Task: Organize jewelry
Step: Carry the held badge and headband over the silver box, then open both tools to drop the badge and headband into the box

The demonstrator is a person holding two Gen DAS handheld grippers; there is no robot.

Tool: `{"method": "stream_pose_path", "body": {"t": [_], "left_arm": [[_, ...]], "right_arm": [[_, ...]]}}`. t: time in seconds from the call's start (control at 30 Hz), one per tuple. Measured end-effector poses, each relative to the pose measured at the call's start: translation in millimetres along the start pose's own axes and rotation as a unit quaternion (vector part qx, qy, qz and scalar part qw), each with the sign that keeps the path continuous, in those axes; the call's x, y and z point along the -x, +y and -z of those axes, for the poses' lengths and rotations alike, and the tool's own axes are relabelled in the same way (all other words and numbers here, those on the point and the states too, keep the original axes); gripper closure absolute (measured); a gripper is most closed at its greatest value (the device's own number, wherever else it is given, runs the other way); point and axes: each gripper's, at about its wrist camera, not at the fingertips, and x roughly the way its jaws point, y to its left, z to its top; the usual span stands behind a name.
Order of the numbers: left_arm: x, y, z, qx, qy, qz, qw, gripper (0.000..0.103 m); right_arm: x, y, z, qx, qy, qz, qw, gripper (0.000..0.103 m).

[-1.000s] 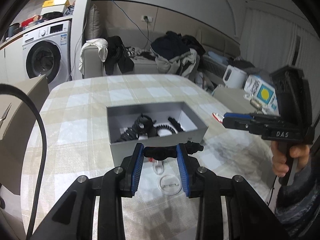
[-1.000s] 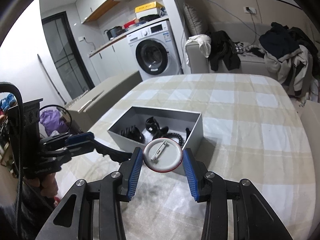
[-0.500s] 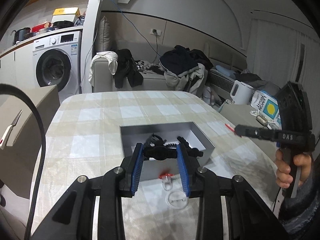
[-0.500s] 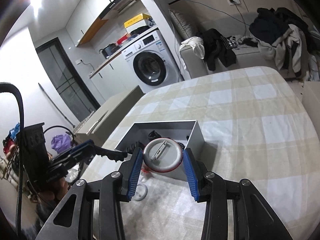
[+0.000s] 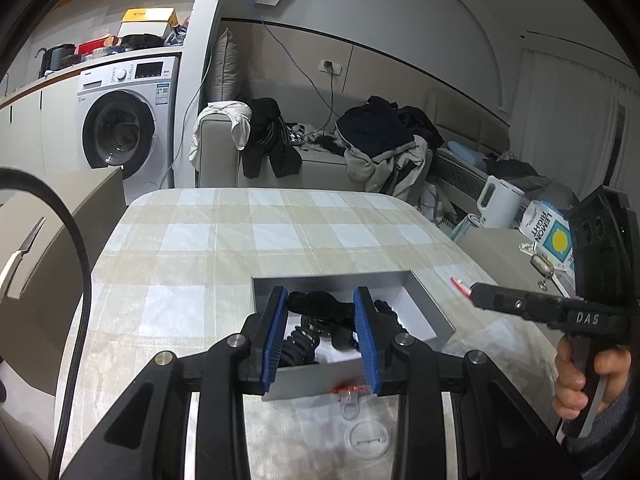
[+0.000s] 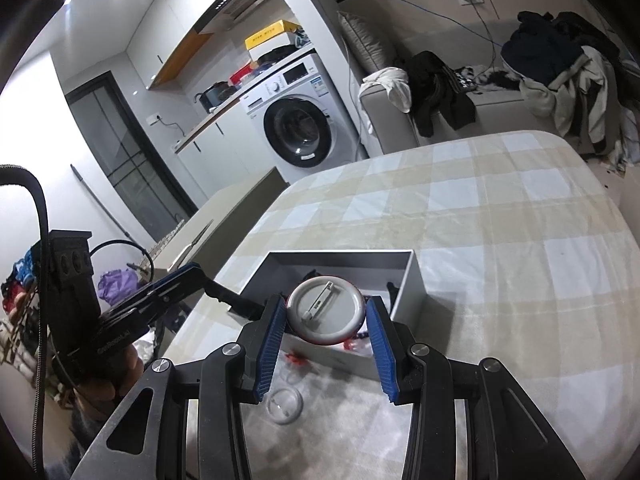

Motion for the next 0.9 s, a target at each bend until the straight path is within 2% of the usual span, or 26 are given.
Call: {"method": "stream_pose_path", "body": {"t": [0.37,0.9], "left_arm": [[-24,-9,-5,-0.006,0.014,-0.012,0.9998,0.076],[-41,-18,0,-0.017,0.039,-0.026,0.9988,0.075]], "right_arm": [[-27,-4,-5,-0.037,0.016,0.002,0.999,0.063],[-41,-10,-5,-0.049,0.033,0.021,0.998,0.062]]}}
